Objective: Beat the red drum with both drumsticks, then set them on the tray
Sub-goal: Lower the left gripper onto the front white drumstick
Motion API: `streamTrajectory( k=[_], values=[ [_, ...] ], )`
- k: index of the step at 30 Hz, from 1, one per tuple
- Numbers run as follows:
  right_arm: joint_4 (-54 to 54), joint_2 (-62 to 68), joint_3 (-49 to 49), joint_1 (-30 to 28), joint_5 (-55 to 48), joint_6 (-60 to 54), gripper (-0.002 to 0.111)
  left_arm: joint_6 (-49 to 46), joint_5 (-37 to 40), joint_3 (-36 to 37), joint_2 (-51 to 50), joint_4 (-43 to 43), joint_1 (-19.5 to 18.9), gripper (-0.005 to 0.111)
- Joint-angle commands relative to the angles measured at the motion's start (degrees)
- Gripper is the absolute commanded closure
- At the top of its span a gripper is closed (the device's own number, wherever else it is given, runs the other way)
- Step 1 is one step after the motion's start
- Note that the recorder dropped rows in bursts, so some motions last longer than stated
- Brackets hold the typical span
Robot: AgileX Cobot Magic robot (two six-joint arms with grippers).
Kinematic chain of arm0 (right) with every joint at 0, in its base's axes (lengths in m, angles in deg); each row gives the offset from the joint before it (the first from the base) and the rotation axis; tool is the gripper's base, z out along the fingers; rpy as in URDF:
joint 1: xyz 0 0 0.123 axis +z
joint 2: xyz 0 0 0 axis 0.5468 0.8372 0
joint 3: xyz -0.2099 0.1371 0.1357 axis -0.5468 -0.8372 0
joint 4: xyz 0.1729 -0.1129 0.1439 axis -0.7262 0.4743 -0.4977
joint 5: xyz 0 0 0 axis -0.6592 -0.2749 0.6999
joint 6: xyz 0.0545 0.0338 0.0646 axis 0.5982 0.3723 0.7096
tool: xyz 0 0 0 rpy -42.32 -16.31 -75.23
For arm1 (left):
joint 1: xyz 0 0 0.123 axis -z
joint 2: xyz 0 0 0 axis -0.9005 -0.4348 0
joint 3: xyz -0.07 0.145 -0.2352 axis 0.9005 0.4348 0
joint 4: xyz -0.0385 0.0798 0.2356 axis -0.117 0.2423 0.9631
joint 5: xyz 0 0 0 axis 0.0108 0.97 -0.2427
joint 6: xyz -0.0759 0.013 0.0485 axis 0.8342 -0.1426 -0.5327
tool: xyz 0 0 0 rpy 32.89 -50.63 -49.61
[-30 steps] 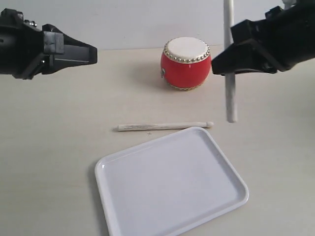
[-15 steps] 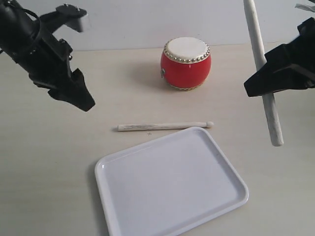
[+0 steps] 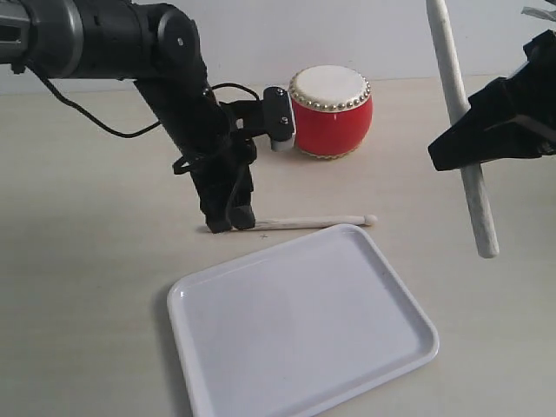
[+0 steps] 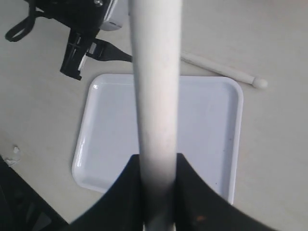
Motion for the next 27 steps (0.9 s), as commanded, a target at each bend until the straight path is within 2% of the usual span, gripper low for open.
streamTrajectory(
  k=[1, 7, 27],
  values=[
    [-1.0, -0.31, 0.3, -0.29, 0.34, -0.89, 0.108, -3.53, -1.32, -1.0, -2.24, 1.78, 0.19, 0.05],
    [-0.9, -0.31, 0.18, -0.29, -0.28, -0.89, 0.108, -7.83, -7.24, -1.1, -4.49, 1.78, 0.19, 0.053],
    [-0.9, -0.31, 0.07, -0.29, -0.02, -1.05, 0.108, -10.9, -7.9, -1.1, -8.29, 1.25, -0.07, 0.053]
  ],
)
